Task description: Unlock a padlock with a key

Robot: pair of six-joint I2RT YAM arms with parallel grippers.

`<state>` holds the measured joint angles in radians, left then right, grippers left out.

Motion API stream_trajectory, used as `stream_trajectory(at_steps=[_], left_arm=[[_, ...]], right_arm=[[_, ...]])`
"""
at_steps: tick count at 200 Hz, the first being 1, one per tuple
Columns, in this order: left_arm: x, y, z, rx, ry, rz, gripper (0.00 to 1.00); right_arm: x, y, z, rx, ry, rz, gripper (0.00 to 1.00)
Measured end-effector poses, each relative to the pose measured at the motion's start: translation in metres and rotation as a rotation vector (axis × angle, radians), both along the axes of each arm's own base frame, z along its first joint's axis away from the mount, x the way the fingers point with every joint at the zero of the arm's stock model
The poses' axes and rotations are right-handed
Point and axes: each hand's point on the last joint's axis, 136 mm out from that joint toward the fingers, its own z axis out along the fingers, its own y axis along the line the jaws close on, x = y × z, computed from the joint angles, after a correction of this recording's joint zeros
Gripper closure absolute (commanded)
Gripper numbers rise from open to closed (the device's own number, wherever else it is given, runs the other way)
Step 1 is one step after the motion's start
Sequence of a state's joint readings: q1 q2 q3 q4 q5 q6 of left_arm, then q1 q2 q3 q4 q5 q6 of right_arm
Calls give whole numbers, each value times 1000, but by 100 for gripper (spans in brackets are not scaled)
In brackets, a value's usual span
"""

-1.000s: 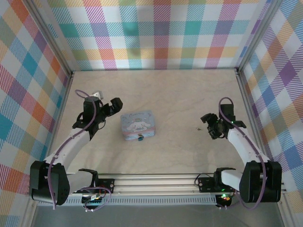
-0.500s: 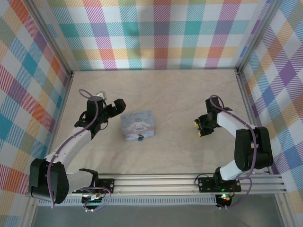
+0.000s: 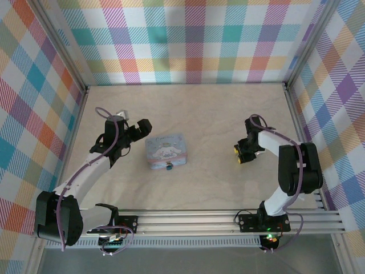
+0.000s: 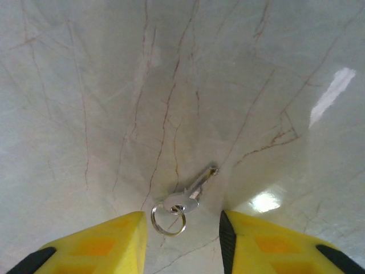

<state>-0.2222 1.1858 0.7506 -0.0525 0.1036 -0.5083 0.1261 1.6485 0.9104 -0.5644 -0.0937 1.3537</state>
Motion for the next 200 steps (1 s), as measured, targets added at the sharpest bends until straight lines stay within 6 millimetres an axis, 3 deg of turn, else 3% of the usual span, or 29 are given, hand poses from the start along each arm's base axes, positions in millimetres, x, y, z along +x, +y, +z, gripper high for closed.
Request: stream_trajectory(at_steps=[72, 133, 200], left_arm=[[0, -2, -4, 3, 10, -4, 0], [0, -2, -4, 5, 9, -8, 0], [-3, -12, -3, -3, 11, -40, 0]], right_arm=[[0, -1, -2, -11, 28, -2, 70], [-4, -4, -2, -32, 30, 14, 86], [4, -14, 7, -109, -106, 113, 100]])
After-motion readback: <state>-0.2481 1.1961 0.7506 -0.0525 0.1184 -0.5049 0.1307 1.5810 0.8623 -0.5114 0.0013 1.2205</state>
